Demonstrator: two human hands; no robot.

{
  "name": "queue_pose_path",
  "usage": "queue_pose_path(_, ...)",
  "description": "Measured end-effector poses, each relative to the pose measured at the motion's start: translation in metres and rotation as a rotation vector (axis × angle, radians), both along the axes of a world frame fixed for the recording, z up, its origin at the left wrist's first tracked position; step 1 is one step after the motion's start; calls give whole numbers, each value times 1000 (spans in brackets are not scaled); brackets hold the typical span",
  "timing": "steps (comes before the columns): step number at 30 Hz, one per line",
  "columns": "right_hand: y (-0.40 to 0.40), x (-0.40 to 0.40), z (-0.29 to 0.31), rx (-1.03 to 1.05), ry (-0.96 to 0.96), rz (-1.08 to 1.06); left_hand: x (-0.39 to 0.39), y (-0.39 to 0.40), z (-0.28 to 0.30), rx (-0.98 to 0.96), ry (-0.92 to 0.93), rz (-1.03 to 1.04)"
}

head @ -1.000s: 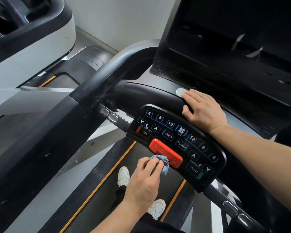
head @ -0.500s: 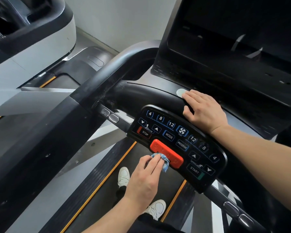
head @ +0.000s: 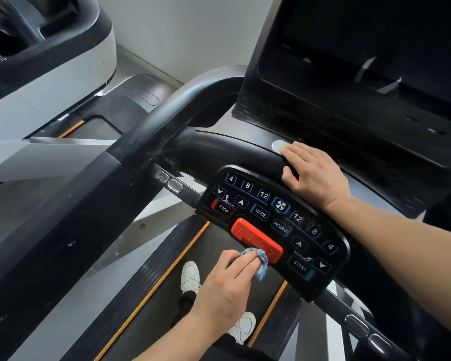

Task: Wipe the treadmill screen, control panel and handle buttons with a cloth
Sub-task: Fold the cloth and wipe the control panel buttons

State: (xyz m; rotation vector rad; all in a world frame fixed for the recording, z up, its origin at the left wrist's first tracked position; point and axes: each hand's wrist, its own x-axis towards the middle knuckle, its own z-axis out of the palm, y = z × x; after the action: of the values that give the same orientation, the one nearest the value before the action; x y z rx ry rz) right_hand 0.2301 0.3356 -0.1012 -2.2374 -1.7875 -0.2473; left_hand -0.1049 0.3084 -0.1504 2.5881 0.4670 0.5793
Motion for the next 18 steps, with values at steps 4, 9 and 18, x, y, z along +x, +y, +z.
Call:
queue_pose_path(4,1,1,-1,-8,2,-4,9,-2,13,56,-55,-19)
queue_pose_path(9,0,1,-2,4,4,-5,36,-29,10,170,-1,-136)
queue_pose_path(18,0,3,-2,-25,25,-8,4,-14,16,208,34,-145)
